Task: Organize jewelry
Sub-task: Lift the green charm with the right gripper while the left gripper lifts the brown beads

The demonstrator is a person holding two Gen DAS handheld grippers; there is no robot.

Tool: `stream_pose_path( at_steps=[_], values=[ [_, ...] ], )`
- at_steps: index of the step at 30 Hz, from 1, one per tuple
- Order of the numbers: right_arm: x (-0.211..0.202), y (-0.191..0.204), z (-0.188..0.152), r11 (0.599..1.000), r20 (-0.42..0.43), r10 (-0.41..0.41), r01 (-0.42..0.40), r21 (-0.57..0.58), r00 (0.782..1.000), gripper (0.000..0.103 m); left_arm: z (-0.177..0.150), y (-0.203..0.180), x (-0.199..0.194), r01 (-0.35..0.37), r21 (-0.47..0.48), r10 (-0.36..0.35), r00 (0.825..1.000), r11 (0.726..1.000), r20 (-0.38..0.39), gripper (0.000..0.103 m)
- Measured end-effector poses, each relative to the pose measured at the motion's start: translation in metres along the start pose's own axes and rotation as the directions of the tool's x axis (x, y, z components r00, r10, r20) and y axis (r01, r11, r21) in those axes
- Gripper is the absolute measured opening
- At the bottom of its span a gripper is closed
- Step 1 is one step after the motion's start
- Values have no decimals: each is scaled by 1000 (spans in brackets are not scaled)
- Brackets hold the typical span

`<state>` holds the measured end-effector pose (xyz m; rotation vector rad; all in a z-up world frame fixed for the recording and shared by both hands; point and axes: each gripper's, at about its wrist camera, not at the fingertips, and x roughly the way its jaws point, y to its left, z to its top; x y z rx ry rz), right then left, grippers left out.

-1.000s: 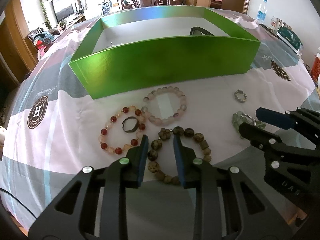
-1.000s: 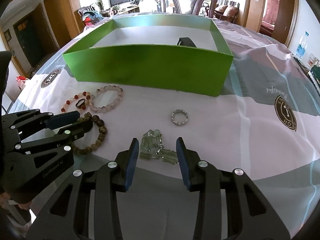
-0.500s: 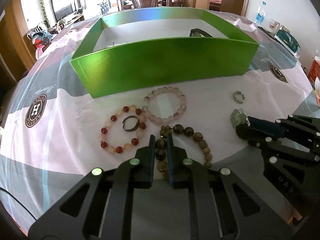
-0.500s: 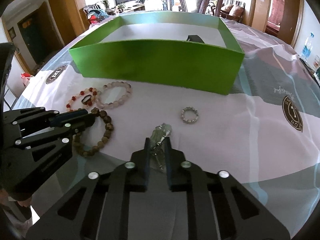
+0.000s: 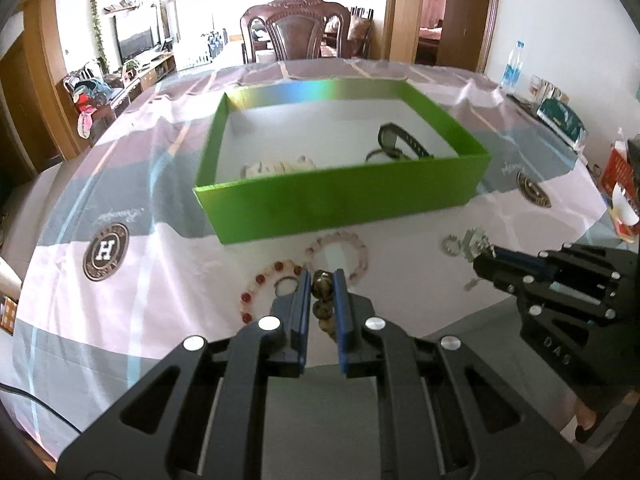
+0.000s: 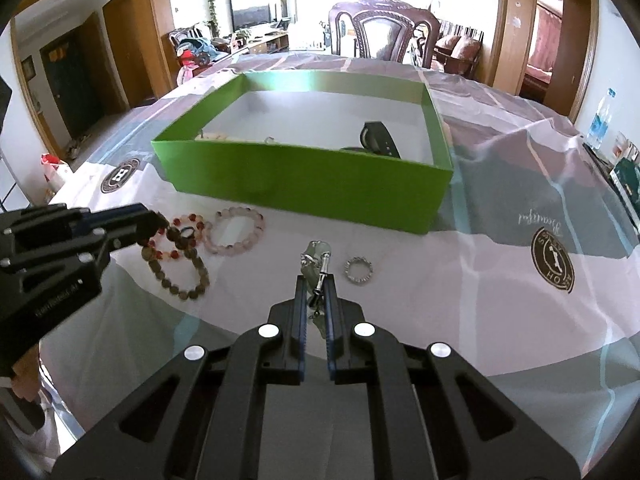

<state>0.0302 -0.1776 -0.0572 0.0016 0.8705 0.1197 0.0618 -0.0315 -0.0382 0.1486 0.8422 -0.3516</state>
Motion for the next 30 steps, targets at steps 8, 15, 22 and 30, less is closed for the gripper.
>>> stream_pose_path(
  at_steps=[8,15,22,30],
  values=[
    [-8,8,8,999,28,23,-22,-31,999,8,3,10,-21,-47,-37,49,998,998,49,12],
    [3,23,7,998,-8,39,-40,-55,999,8,-7,15,-22,-82,-45,84,995,996,44,12],
    [3,25,5,998,-15,36,-37,-55,999,8,-7,13,-26,-70,-37,72,996,997,57,12],
    [5,25,5,998,-20,36,-37,-52,999,8,-6,11,-28,-64,-32,66,996,997,61,12]
  ],
)
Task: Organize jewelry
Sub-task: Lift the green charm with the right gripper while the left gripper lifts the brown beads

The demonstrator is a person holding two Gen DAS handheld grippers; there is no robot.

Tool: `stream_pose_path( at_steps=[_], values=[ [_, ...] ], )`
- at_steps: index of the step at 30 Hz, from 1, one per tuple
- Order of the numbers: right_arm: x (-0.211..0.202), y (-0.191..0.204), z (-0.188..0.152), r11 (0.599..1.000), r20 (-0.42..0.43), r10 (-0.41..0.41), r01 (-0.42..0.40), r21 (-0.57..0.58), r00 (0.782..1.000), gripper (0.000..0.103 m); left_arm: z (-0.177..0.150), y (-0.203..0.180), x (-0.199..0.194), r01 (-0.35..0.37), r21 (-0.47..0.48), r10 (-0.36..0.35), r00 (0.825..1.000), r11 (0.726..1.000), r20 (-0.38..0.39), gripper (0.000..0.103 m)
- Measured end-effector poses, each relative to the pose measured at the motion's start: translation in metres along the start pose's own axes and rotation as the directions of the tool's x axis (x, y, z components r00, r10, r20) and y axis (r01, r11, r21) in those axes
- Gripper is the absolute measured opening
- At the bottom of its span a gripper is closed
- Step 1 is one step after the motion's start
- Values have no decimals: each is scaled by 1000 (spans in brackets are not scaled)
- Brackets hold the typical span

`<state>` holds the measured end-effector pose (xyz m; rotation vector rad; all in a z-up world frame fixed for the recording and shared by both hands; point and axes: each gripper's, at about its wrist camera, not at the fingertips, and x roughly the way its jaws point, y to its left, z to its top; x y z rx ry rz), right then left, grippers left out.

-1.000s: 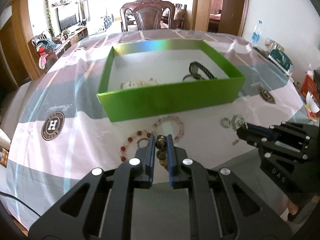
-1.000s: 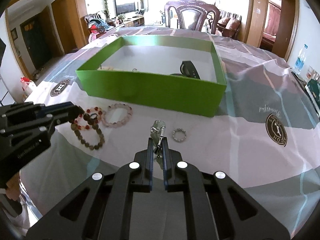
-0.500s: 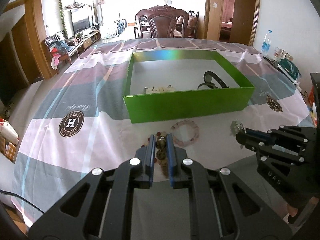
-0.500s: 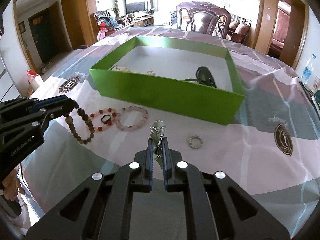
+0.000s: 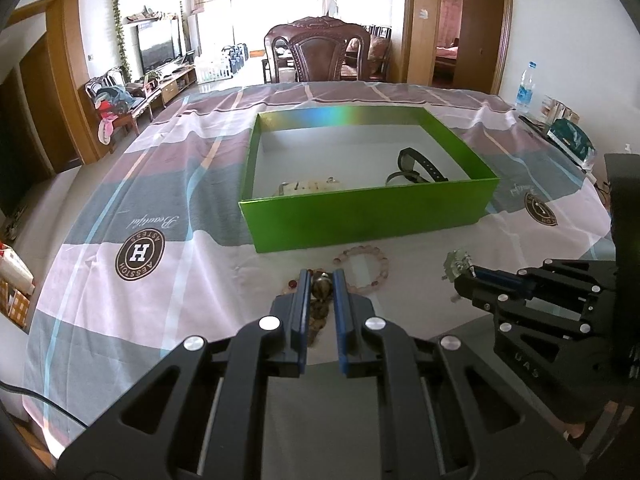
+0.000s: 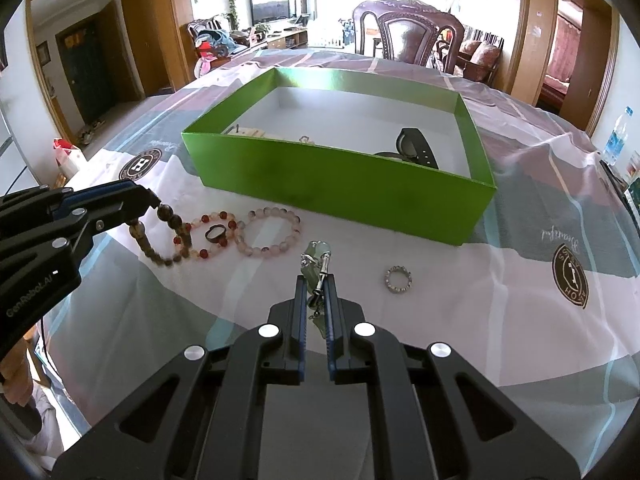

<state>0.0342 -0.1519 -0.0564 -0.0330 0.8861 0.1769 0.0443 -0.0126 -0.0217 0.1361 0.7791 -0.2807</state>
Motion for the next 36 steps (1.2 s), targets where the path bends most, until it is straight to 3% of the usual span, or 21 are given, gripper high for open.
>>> stream_pose_path(
  at_steps=[36],
  values=[
    [-3,-6,-5,1000,2,13,-13,24,1000,9,5,-6,-5,0,5,0,1000,1000,12,12]
  ],
)
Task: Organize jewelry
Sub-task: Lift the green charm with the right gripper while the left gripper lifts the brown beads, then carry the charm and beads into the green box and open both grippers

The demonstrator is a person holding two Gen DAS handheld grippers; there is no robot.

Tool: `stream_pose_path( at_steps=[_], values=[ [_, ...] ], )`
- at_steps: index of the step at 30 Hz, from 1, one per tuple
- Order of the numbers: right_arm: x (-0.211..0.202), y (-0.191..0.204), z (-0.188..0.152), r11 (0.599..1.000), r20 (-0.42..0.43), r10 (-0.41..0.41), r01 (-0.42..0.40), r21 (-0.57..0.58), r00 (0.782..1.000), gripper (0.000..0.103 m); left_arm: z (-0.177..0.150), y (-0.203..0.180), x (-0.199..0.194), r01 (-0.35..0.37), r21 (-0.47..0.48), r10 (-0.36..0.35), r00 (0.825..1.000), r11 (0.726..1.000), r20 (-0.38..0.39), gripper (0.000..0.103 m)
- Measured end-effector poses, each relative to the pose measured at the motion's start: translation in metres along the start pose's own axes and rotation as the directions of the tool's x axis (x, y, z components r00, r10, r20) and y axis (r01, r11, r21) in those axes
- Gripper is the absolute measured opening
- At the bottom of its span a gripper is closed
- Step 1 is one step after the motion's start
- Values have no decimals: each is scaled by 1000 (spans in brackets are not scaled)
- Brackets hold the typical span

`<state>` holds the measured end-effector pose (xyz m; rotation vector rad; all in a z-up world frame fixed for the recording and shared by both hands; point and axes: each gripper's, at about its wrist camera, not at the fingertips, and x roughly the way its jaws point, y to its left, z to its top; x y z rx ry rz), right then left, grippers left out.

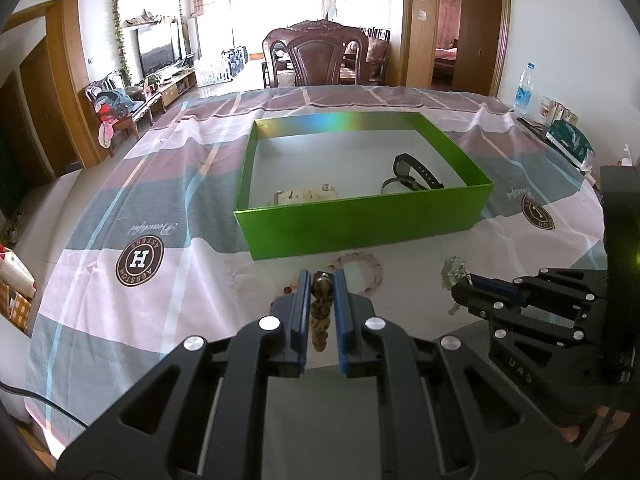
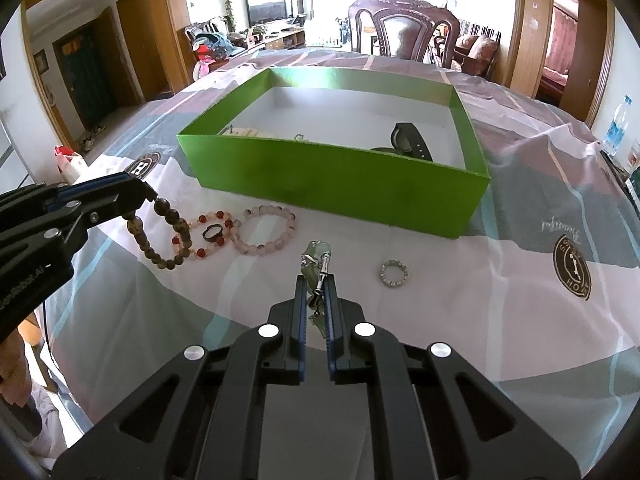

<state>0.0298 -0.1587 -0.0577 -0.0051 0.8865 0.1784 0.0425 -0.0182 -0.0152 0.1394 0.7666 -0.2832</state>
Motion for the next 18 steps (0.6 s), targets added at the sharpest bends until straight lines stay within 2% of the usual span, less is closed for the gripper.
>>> stream_pose_path(
  at_steps=[9,18],
  values=[
    [-14,-4,9,1000,44,-12,12,1,999,8,13,2,-6,-8,4,8,1000,1000,30,12],
    [-5,-3,5,1000,19,-2,2,3,1000,9,11,-1,-4,2,5,-2,1000,1000,19,12]
  ],
)
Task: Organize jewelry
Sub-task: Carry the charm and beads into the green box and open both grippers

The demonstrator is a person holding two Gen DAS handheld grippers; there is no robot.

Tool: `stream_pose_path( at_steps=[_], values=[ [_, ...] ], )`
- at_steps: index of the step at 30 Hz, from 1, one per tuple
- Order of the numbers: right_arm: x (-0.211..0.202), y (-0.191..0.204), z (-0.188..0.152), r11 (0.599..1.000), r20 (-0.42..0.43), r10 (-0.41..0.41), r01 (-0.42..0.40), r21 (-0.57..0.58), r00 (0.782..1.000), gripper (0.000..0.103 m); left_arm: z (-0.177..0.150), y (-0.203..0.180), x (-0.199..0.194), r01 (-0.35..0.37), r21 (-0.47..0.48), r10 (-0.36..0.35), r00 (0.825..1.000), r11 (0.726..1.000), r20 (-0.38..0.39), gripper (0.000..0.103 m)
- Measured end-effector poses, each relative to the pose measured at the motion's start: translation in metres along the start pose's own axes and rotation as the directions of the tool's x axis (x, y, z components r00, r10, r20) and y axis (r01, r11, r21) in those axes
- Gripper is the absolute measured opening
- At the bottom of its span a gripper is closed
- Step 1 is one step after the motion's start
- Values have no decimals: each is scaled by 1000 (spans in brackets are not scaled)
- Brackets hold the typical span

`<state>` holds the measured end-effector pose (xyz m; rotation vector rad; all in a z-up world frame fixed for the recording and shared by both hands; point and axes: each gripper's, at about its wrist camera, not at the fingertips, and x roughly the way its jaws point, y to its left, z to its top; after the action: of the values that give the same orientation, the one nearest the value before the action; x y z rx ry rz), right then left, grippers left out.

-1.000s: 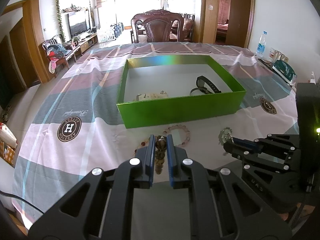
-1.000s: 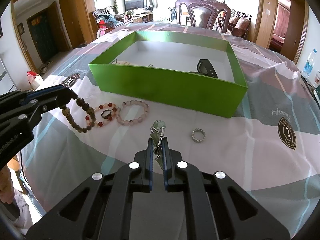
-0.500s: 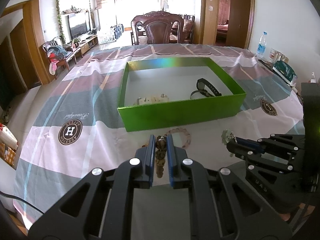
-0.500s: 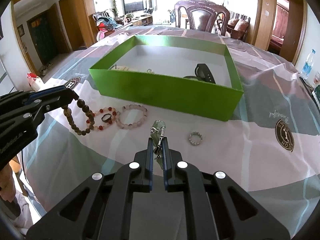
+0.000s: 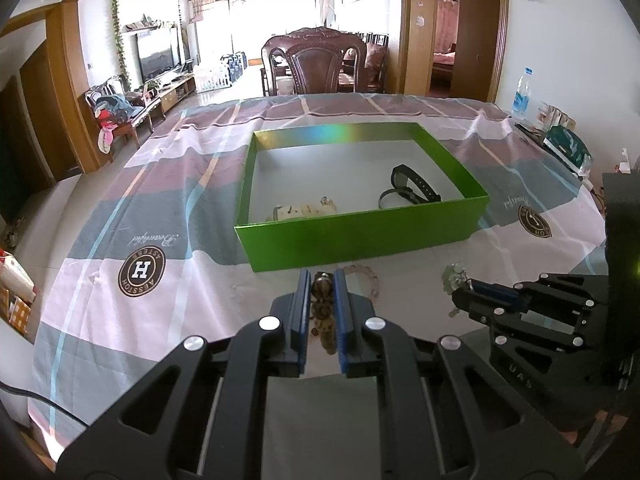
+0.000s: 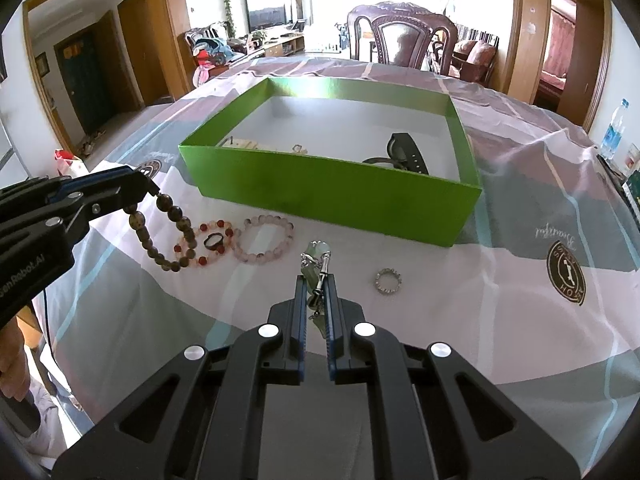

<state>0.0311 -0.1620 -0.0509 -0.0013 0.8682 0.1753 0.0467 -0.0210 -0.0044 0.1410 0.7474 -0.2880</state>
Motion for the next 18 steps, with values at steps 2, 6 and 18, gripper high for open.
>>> stream_pose_path(
  at_steps=[2,6,18],
  values=[
    [0,0,-1,1000,0,1,-1,2,1000,9,0,0,0,-1,0,1,1000,1000,0,12],
    [-3,-1,2,1000,12,-4,4,5,1000,8,1,0,0,3,-1,-3,1000,1000,1,12],
    [-19,-18,62,1000,148,-25,23,13,989,8,59,33,17,115,-59,-111,992,992,55,12]
  ],
)
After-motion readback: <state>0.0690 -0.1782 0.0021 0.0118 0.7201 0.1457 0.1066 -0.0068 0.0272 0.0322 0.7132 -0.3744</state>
